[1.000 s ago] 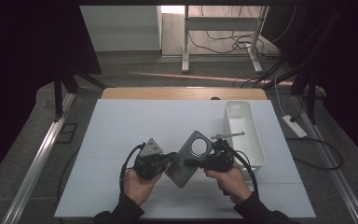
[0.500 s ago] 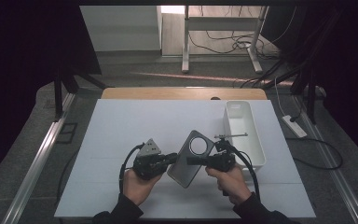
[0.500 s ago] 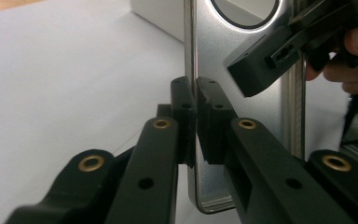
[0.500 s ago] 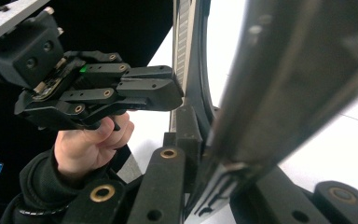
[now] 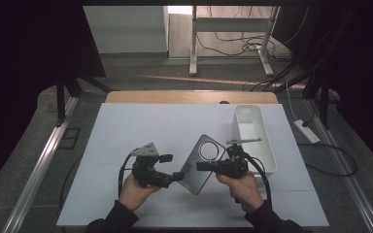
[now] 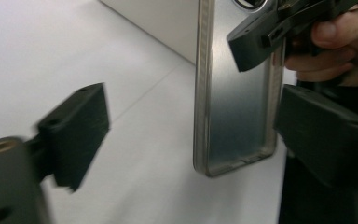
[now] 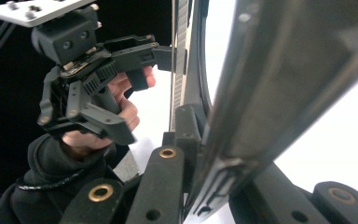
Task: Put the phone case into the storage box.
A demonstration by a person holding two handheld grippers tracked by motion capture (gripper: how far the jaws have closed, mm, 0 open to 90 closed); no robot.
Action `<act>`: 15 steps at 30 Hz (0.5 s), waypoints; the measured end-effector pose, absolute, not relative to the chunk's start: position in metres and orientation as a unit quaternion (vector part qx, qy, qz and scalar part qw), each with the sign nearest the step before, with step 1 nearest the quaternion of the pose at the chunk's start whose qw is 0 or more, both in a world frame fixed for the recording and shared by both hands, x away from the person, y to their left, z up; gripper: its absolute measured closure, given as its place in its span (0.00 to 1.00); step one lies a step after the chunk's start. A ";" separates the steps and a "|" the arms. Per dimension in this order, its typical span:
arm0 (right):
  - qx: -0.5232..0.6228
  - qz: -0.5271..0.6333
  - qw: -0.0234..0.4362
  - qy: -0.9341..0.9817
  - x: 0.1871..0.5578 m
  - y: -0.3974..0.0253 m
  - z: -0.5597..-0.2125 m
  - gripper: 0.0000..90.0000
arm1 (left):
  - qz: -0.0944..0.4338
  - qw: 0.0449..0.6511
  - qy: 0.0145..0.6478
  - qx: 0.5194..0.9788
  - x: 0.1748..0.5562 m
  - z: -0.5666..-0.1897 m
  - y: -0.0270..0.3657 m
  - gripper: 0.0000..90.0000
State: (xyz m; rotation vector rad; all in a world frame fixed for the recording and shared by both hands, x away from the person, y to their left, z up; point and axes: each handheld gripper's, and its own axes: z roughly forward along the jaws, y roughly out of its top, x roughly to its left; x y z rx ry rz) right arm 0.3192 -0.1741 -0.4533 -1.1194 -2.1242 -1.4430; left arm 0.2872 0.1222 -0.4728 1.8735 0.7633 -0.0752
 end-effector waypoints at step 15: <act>-0.335 -0.499 0.131 -0.789 0.313 -0.176 -0.442 0.95 | -0.105 0.533 0.290 0.788 0.289 -0.487 0.123 0.00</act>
